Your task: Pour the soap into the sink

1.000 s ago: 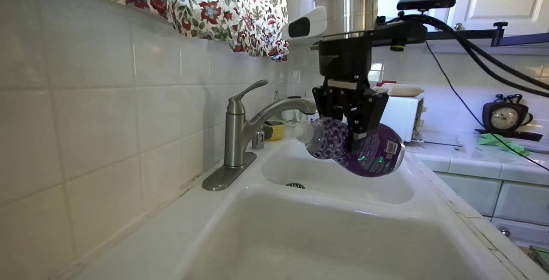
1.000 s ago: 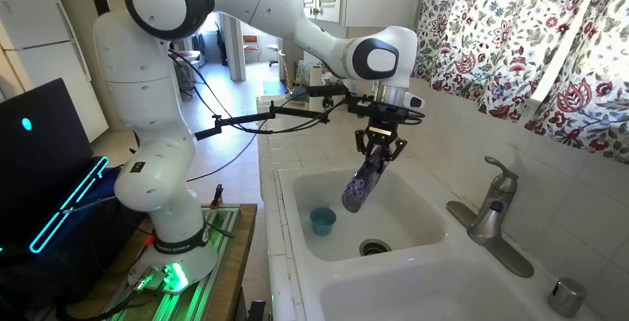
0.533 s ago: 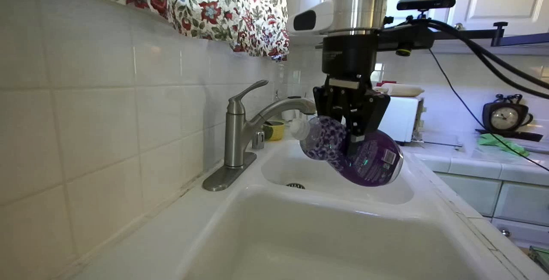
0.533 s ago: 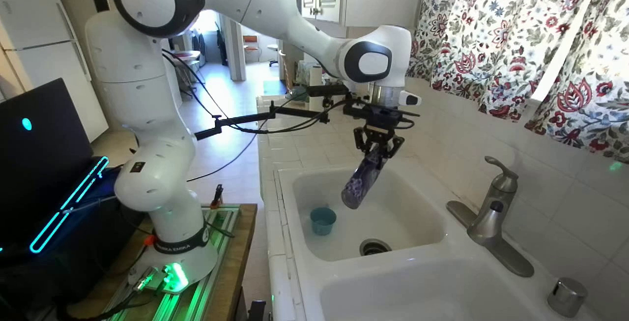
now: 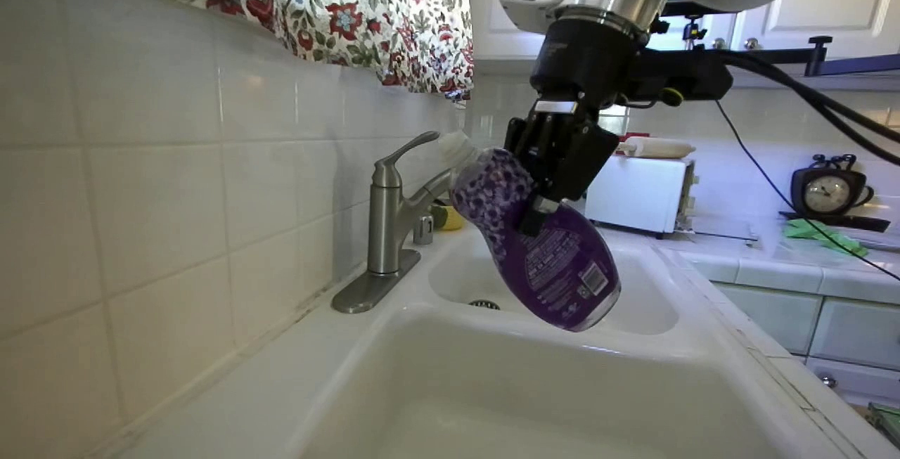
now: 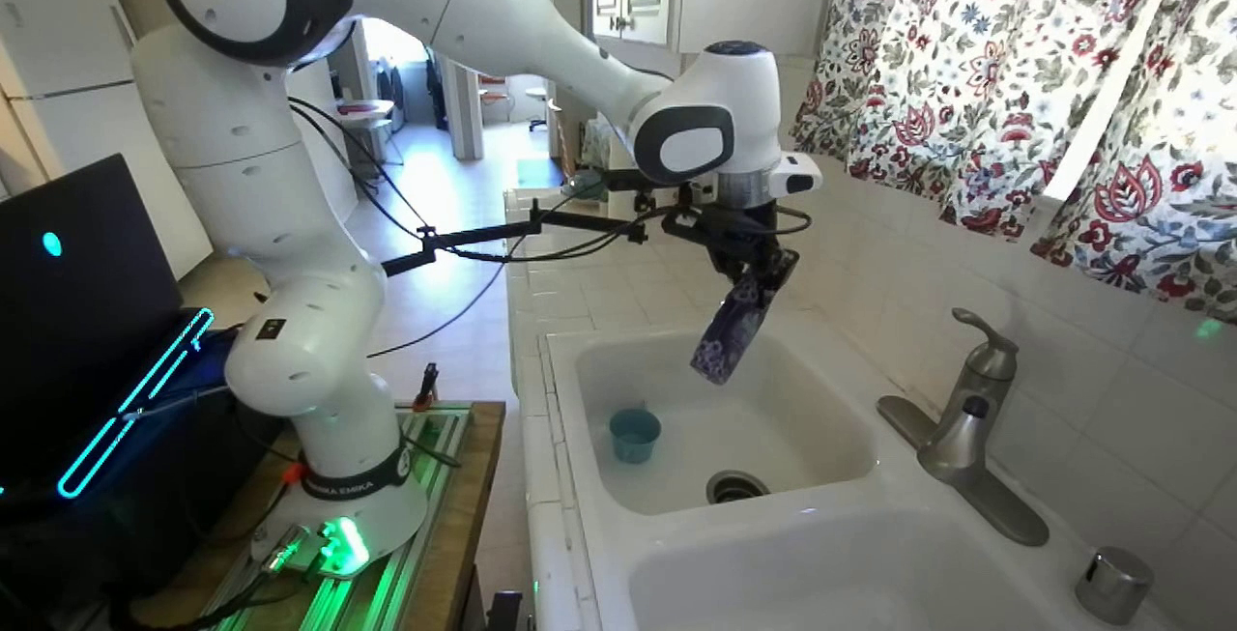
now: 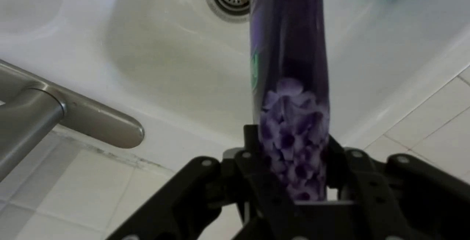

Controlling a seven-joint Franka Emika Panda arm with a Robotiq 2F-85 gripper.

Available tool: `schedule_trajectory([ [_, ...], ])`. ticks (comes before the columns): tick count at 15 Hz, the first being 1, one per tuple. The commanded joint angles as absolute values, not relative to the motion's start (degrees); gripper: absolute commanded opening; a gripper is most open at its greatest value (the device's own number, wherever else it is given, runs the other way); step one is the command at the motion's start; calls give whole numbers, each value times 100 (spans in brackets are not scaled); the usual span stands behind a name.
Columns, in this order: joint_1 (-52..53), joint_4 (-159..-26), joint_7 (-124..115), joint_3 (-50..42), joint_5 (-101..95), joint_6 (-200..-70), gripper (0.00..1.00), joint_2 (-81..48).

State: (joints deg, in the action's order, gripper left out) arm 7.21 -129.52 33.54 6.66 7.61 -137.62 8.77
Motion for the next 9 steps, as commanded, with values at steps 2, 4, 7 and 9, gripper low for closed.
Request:
schedule_trajectory([
  [2, 1111, -13600, 3450, 597, 1563, -15572, 15, 1046],
  [4, 1376, -13675, 3613, 598, 1879, -16341, 15, 961],
  [7, 1705, -13676, 3842, 692, 2508, -17283, 15, 885],
  [9, 2035, -13627, 4015, 659, 2969, -17707, 15, 790],
])
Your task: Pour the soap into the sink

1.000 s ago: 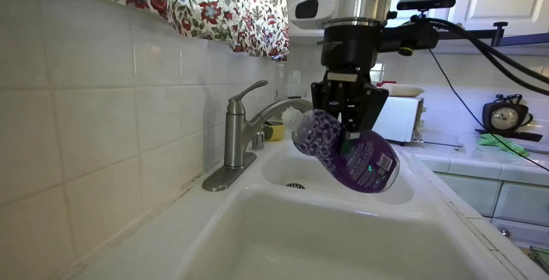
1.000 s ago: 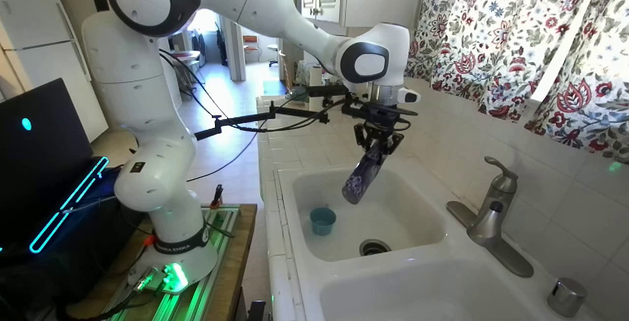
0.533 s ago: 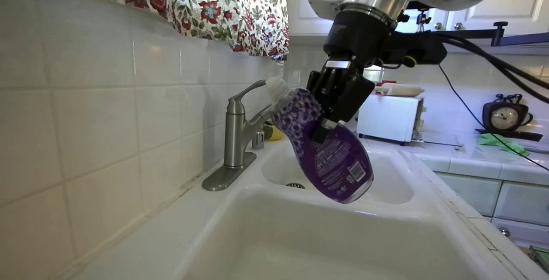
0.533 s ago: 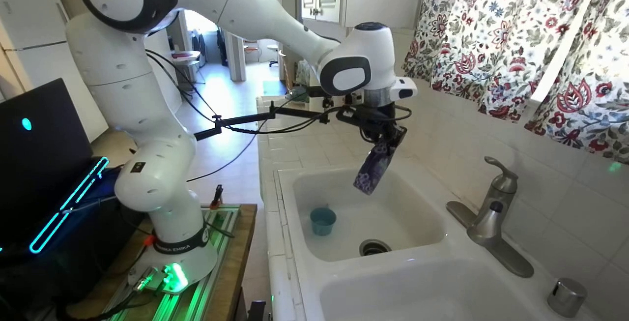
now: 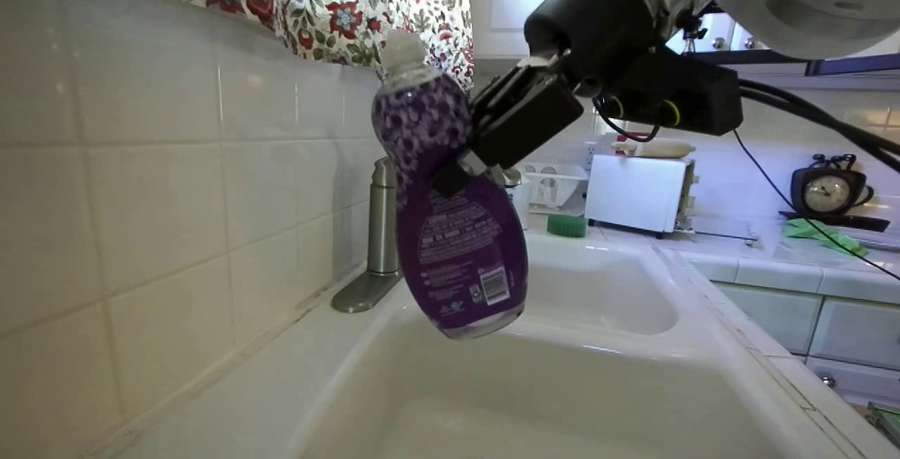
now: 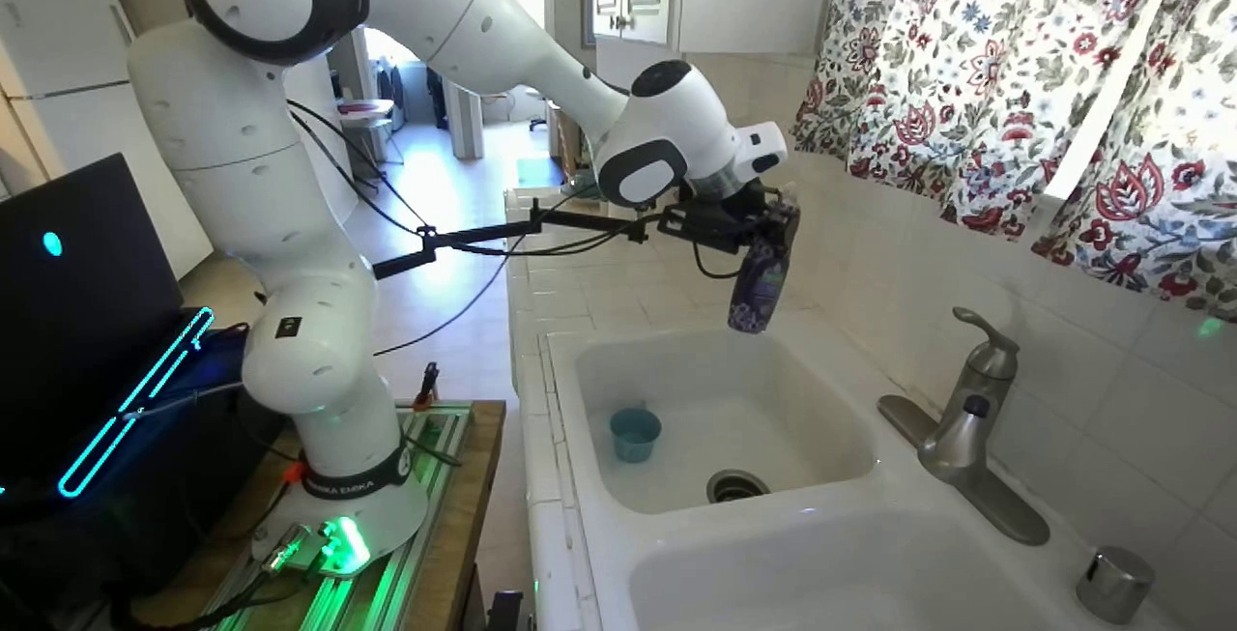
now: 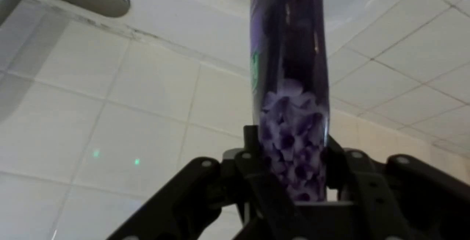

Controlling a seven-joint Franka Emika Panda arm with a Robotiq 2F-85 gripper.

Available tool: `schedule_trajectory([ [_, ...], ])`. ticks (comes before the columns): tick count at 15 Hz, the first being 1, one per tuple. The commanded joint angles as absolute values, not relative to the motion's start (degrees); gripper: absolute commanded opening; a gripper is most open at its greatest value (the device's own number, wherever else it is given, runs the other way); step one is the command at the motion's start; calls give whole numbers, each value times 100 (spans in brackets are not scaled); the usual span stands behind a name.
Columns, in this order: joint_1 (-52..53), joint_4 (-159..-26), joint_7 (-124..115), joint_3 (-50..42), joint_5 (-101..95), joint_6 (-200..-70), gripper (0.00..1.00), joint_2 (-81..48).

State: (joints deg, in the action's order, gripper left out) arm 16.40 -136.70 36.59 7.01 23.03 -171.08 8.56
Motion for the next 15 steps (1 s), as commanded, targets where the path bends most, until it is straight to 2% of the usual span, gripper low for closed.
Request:
schedule_trajectory([
  [1, 2269, -13586, 4116, 636, 3312, -17935, 15, 706],
  [6, 3402, -13120, 4576, 507, 4684, -19076, 15, 177],
  [8, 3647, -12857, 4358, 516, 4521, -19455, 15, -111],
  [9, 2917, -12950, 3236, 1133, 3236, -19575, 15, -200],
  [10, 3532, -12717, 3808, 692, 3775, -19784, 15, -437],
  [15, 2752, -12774, 2034, 1072, 1775, -20511, 15, -1003],
])
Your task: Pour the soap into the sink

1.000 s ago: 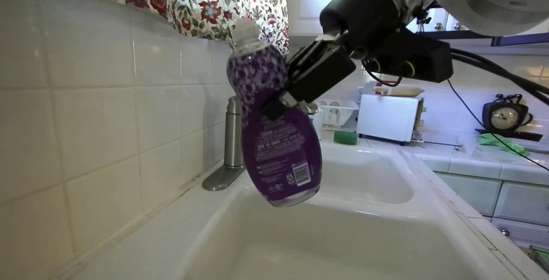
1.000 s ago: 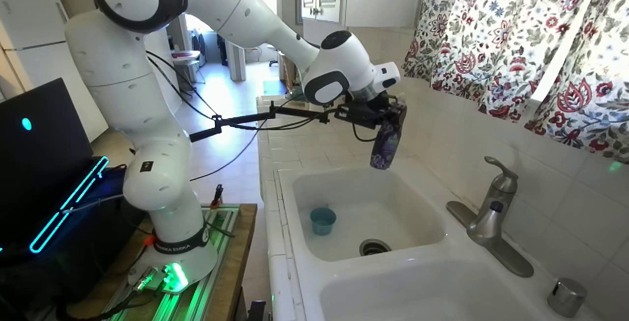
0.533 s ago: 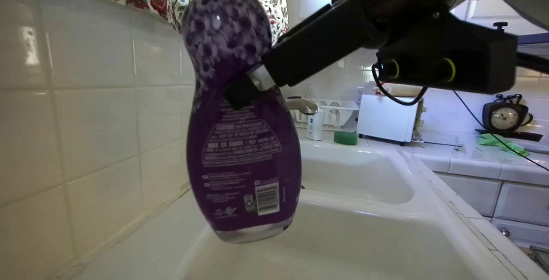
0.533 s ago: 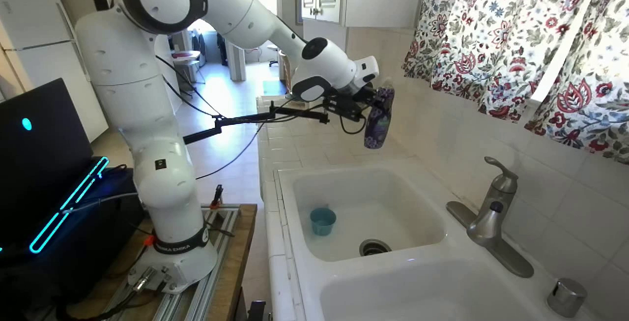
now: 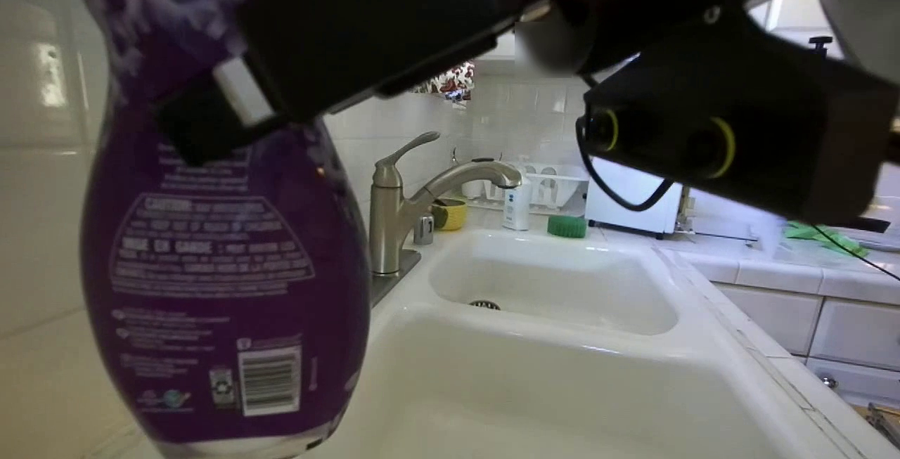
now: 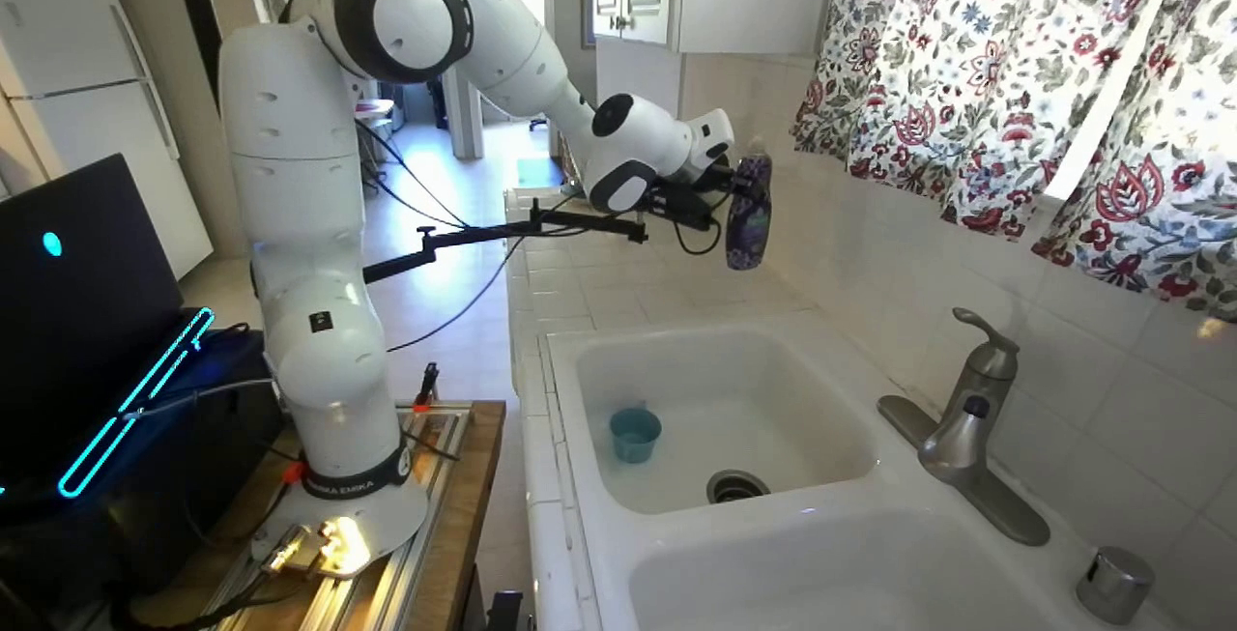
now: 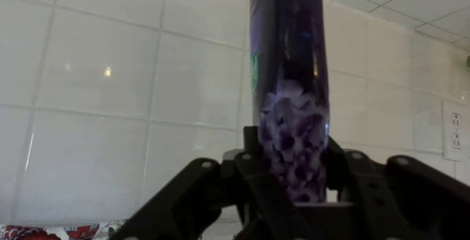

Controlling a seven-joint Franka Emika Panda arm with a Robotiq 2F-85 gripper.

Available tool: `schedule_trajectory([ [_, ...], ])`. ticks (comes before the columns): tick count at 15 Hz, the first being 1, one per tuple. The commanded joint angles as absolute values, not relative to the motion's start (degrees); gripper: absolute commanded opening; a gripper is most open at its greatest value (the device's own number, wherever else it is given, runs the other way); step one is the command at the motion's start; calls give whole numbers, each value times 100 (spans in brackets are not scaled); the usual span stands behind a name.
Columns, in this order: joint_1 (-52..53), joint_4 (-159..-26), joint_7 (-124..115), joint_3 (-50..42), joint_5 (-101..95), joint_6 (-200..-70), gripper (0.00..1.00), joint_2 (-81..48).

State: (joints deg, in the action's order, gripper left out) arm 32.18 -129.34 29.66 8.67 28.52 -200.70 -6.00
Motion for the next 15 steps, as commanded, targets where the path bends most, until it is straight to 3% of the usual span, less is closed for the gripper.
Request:
schedule_trajectory([
  [1, 2478, -12810, 1687, 1213, 1299, -20692, 15, -1149],
  [7, 666, -12790, 201, 2299, -1455, -21712, 15, -2093],
  [15, -217, -12506, -188, 2366, -3136, -21819, 15, -2650],
])
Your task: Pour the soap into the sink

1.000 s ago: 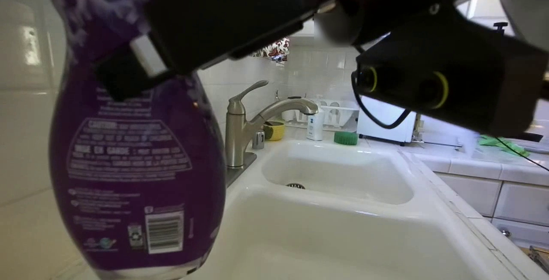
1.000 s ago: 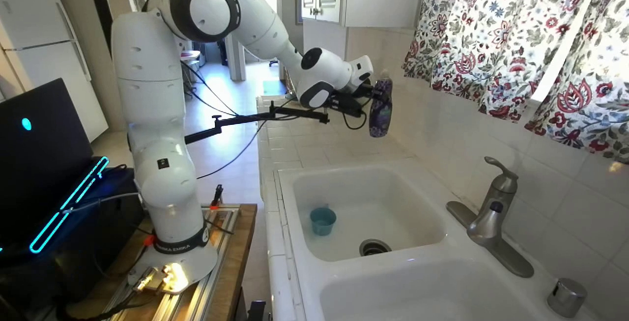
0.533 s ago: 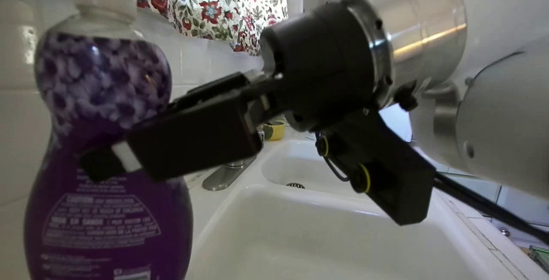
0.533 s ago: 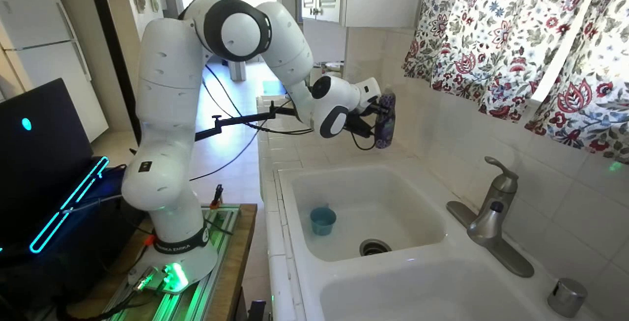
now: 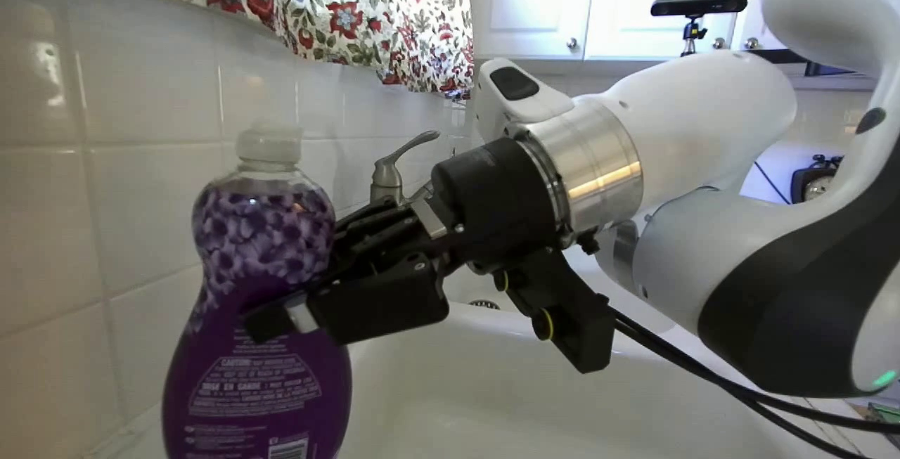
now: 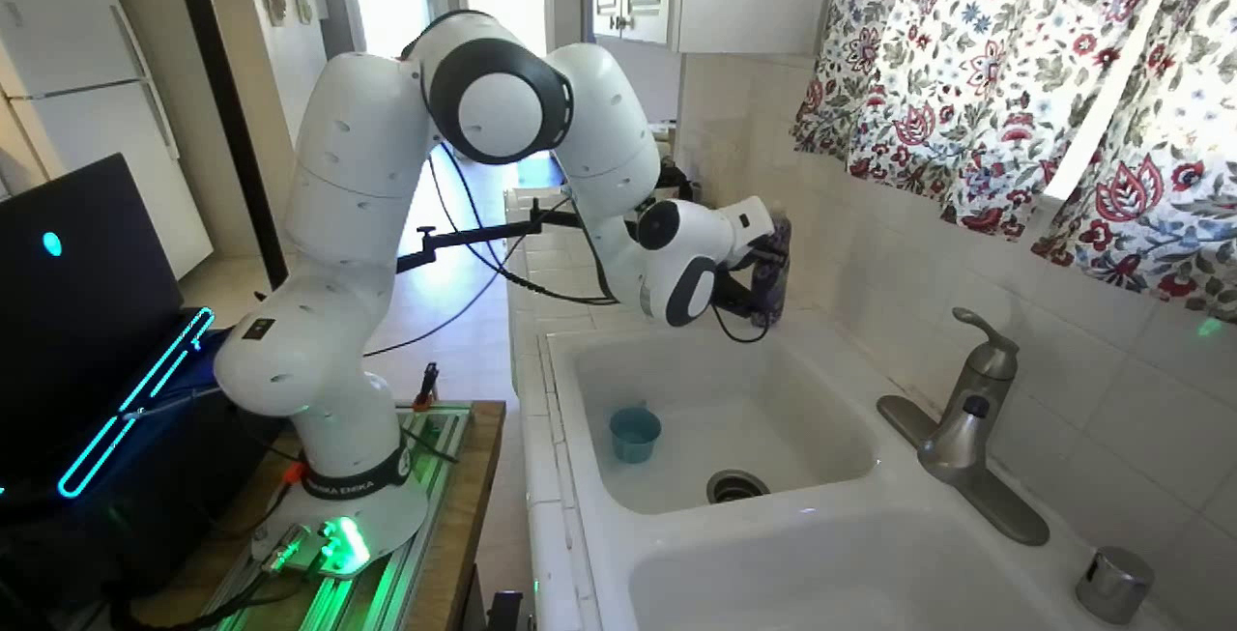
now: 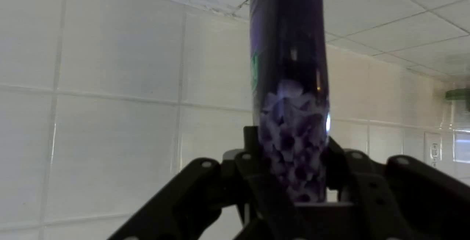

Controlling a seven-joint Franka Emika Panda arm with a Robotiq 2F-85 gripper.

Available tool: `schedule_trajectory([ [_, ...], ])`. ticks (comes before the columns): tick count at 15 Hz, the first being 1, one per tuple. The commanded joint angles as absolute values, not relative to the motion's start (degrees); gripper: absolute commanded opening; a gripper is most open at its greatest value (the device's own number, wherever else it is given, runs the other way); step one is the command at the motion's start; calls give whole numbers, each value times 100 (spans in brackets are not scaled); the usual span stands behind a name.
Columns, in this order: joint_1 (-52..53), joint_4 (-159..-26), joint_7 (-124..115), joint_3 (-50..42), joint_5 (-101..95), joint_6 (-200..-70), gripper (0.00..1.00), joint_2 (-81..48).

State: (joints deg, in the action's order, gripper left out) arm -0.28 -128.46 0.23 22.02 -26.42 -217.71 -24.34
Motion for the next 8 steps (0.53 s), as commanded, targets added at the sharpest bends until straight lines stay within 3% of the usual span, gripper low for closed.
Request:
schedule_trajectory([
  [1, -258, -12420, -223, 2413, -3299, -21780, 15, -2695],
  [8, -464, -11771, -679, 2881, -4396, -21387, 15, -3013],
])
